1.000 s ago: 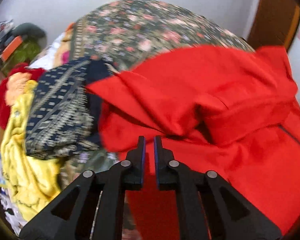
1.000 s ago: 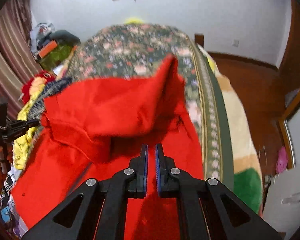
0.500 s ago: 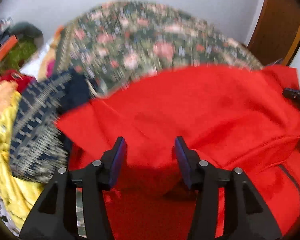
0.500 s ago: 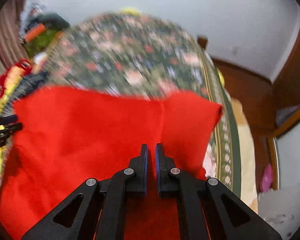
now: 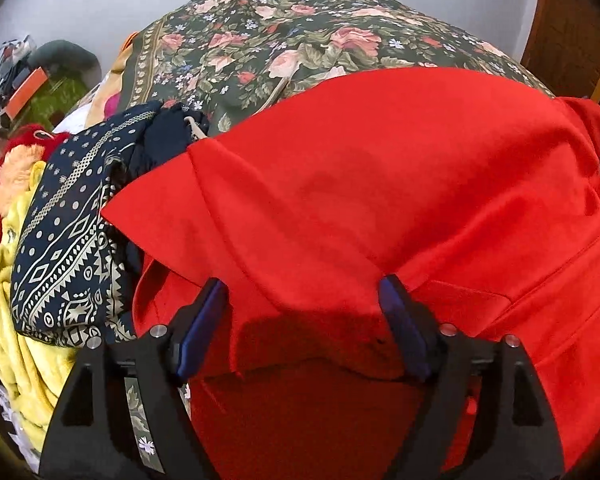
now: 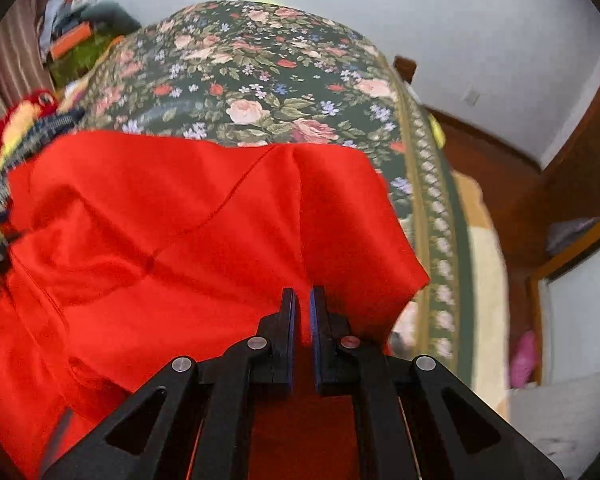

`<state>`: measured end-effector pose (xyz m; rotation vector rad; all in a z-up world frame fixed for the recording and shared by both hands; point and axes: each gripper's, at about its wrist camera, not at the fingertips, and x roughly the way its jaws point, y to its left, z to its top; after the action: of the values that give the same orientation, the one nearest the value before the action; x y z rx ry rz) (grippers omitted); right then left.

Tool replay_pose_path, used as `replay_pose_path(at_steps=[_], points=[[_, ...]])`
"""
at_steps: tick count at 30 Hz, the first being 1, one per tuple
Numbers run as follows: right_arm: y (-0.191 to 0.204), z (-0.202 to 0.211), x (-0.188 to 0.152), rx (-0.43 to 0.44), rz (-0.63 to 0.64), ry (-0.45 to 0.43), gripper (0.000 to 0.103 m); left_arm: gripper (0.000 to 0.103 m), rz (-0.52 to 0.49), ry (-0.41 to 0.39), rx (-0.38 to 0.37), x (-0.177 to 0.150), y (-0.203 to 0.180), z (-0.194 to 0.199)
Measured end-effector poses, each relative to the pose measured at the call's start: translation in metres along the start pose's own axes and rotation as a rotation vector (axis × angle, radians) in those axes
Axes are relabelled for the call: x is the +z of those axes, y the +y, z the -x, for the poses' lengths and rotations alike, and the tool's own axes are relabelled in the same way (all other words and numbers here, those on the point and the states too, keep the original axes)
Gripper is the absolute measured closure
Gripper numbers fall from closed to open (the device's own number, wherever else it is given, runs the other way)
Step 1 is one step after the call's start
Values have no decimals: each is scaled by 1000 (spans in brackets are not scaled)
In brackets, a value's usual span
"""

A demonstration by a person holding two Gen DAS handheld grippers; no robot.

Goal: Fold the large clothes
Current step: 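Lift the hem with both tools and fold it toward the collar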

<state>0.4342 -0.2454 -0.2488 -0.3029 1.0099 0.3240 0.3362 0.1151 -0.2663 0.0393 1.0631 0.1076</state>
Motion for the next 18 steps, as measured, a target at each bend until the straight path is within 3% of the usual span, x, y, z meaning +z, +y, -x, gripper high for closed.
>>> replay_pose_path(at_steps=[4,6,7,9,12,16,18], points=[[-14,7,-15,-195,40,1,100,23,-28,-13,29,-1,-5,1],[-39,-2,-24,-361,12,56,100,23,-23,-14,36,-2,-5,0],[-57,-7,-29,-364,-29,93,100,23,-20,-15,35,-2,-4,0],[-95,-6,-42,-260,-181,151,100,23,-10,-14,29,-3,-2,0],[-123,25,-50,-97,-310,81,100,23,5,-3,27,-2,2,4],[-107,67,-31,35,-285,-46,100,24,5,0,19,3,3,21],[-85,77,-14,116,-243,-83,100,24,8,-50,-21,8,1,43]])
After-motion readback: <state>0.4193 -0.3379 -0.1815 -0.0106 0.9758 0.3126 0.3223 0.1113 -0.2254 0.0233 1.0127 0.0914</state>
